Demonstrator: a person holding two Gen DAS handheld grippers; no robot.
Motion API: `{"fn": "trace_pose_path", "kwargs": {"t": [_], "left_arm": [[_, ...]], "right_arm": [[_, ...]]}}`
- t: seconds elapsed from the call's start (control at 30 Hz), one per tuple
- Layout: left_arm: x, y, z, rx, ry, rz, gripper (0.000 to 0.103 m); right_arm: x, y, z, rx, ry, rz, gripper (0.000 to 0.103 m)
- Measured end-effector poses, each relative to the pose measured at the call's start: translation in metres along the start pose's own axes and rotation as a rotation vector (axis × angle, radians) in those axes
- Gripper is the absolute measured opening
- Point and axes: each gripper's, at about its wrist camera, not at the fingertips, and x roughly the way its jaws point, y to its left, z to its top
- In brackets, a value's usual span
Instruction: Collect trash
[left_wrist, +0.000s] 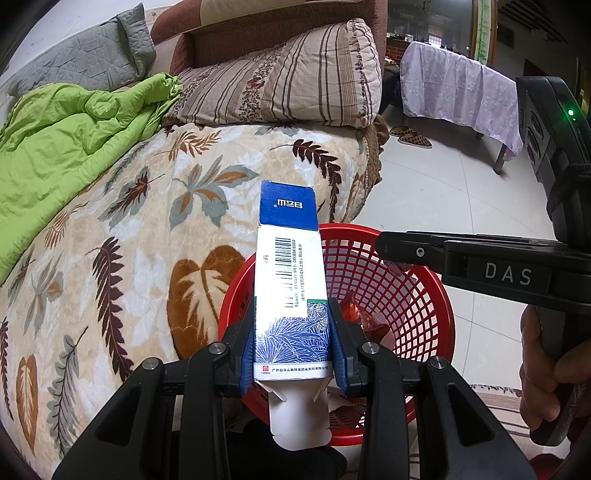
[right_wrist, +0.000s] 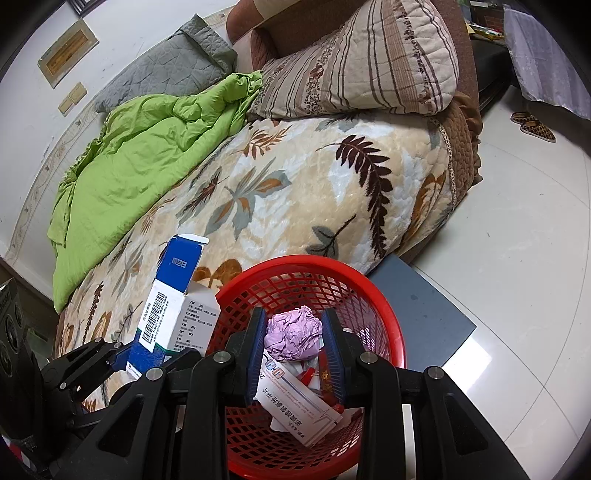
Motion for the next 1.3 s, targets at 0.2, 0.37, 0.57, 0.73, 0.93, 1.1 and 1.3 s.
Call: {"fn": "trace_pose_path", "kwargs": {"t": [0.2, 0.37, 0.57, 0.73, 0.93, 1.1, 1.3], "left_arm": [[-0.002, -0.002, -0.001, -0.001, -0.004, 0.005, 0.033], [-0.011, 0.005, -0.003, -0.016, -0.024, 0.016, 0.046], [-0.045, 0.031, -0.008, -0.075, -0.099, 0.041, 0.071], [-0.091, 0.060, -0.024, -0.104, -0.196, 0.100, 0.083], [-0.139, 0.082, -0.057, -0.096, -0.273, 0.185, 0.095], [-0.160, 0.091, -0.085, -0.125, -0.297, 0.237, 0.098], [-0.168, 0.101, -0.099, -0.178, -0.307, 0.274, 0.099]], "right_arm": [[0.000, 0.002, -0.001, 0.005, 0.000, -0.002, 0.038], [-0.007, 0.002, 0.004, -0.001, -0.012, -0.013, 0.044], [-0.039, 0.027, 0.004, -0.079, -0.112, -0.139, 0.068], [-0.068, 0.063, -0.010, -0.187, -0.222, -0.248, 0.090], [-0.090, 0.116, -0.055, -0.367, -0.311, -0.310, 0.098], [-0.095, 0.147, -0.090, -0.516, -0.316, -0.299, 0.098], [-0.096, 0.162, -0.104, -0.580, -0.328, -0.286, 0.098]]}}
